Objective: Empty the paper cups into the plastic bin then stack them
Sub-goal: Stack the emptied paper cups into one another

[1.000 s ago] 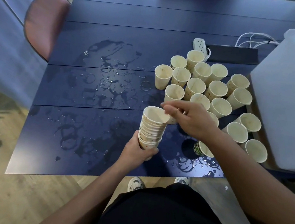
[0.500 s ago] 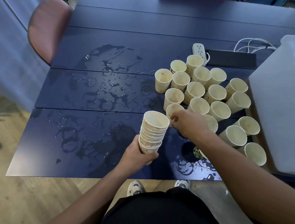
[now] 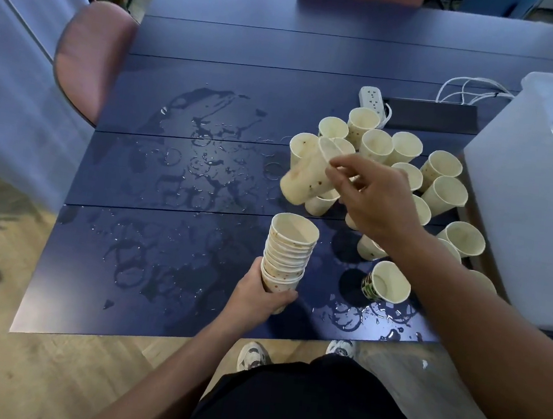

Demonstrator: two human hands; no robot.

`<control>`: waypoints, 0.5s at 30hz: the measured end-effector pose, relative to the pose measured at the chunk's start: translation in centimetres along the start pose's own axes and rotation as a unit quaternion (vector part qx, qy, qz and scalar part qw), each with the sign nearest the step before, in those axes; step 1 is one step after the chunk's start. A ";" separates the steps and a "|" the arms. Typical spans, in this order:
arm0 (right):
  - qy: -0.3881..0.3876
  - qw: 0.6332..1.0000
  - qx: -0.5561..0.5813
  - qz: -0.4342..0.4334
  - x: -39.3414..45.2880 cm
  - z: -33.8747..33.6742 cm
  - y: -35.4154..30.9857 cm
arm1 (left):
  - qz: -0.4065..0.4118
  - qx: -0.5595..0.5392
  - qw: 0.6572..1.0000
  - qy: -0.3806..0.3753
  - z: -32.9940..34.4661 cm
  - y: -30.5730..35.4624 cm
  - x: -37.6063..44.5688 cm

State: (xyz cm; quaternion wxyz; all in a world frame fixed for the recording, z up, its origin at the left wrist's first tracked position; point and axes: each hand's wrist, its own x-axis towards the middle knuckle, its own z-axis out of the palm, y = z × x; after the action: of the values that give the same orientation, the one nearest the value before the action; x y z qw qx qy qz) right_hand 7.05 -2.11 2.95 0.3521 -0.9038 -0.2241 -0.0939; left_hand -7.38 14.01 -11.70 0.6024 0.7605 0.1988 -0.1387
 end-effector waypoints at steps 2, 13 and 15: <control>0.026 0.999 0.014 -0.044 0.0 -0.6 -0.5 | 0.000 0.000 1.000 0.000 0.1 0.1 0.0; -0.263 0.958 0.031 -0.107 -1.5 1.0 0.2 | 0.001 -0.014 1.000 0.015 0.1 0.4 0.1; -0.310 0.945 0.035 -0.097 -1.8 1.5 0.2 | 0.003 -0.011 1.000 0.016 0.0 0.2 0.0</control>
State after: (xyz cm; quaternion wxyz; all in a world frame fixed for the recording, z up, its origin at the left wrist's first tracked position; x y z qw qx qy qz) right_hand 5.54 -1.82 1.09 0.2864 -0.8491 -0.4122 0.1648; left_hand -7.24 13.94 -11.55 0.6083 0.7563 0.2075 -0.1222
